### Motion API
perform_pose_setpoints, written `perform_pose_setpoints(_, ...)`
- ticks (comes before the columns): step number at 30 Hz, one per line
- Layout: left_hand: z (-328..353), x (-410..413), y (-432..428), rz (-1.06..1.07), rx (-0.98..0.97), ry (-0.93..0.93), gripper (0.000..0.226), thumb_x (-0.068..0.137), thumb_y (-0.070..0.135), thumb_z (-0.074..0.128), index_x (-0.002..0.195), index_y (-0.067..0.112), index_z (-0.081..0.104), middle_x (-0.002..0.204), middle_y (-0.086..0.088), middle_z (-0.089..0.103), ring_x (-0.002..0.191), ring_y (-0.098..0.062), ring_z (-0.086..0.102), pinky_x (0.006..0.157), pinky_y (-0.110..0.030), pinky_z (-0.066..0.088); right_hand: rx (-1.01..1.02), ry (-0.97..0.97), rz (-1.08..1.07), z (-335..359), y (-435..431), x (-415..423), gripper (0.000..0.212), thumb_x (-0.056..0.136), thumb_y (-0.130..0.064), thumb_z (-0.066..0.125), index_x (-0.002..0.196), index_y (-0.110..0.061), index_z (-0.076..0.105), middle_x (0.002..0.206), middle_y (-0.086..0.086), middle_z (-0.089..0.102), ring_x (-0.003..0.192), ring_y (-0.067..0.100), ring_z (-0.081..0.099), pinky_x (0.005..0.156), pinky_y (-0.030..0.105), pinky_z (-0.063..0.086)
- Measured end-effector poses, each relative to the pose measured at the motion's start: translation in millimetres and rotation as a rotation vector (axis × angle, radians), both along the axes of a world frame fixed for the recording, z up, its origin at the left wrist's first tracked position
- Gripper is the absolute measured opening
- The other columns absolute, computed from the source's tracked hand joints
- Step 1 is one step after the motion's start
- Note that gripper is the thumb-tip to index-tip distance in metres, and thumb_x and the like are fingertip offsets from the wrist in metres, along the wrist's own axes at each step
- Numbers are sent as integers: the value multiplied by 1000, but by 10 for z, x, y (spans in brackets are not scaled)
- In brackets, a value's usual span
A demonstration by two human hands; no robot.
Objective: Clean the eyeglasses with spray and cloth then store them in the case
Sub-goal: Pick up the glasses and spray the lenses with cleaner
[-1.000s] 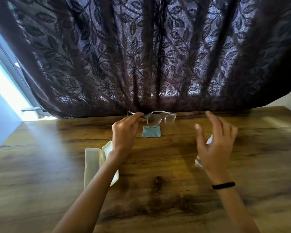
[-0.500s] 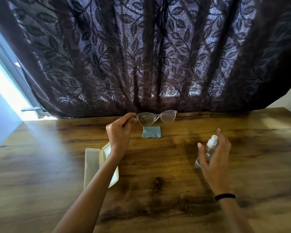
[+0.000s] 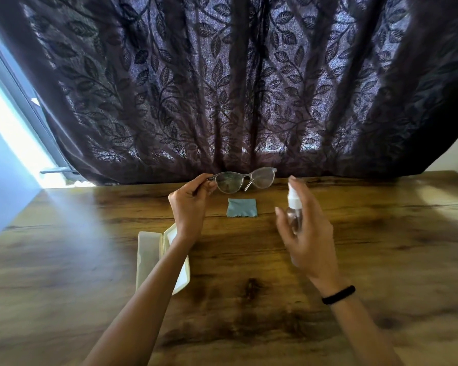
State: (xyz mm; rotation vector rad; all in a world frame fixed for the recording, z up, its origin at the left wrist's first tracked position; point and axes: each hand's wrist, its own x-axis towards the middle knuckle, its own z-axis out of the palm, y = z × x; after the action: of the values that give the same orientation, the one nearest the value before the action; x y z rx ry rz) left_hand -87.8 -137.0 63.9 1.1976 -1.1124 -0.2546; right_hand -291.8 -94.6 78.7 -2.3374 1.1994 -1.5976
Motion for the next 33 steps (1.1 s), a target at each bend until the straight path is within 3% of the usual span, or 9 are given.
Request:
perform_pose_setpoints(2,-2,21,-12,-7,13,9,20,80,3,67,100,1,70,84,-6,72,72,1,67,69,-11,52,9,4,43,78,7,115,52,87,-17,57,133,-16,33,113,-4,51,68,8,51,52,14,45)
perform_pose_setpoints(5,-13,55,-24,-6,25,24,22,81,3,66,102,0,69,85,-5,72,74,0,68,69,-12,53,77,13,78,120,7,218,58,85,-11,62,133,-20,31,103,14,62,64,-7,48,52,3,38)
perform_pose_setpoints(8,-29,81,-23,11,24,0,21,80,4,67,101,1,70,85,-5,72,72,3,67,68,-10,52,94,32,62,115,-11,257,60,83,-7,63,134,-19,32,92,12,63,61,-13,42,53,0,36)
perform_pose_setpoints(12,-41,83,-20,9,18,-17,20,80,4,68,100,0,70,84,-4,72,70,5,66,67,-8,51,112,82,42,114,-23,279,59,84,-8,62,134,-20,32,90,-6,55,59,-11,41,50,3,37)
perform_pose_setpoints(16,-22,48,-26,5,9,-2,19,80,3,68,99,0,71,83,-3,72,69,7,65,65,-7,49,105,138,13,114,-29,291,59,85,-9,61,134,-24,31,102,0,61,61,-12,41,51,0,35)
perform_pose_setpoints(22,-16,42,-40,12,5,15,21,79,3,68,100,0,70,82,0,71,68,7,64,66,-8,50,76,83,19,130,-15,298,53,86,-9,60,130,-23,35,90,-4,57,56,-9,44,50,1,37)
perform_pose_setpoints(29,-46,84,-29,23,-1,-4,20,79,6,70,99,4,71,82,-5,73,70,-3,67,69,-17,55,-14,-36,-51,197,-78,179,51,86,-6,59,130,-13,33,99,21,61,65,-10,48,53,1,37)
perform_pose_setpoints(33,-54,82,-26,20,4,3,20,79,6,69,99,4,71,83,-4,73,72,-8,69,71,-20,56,18,-44,-136,256,-144,3,49,87,-8,58,131,-12,37,90,14,60,61,-6,47,56,1,39)
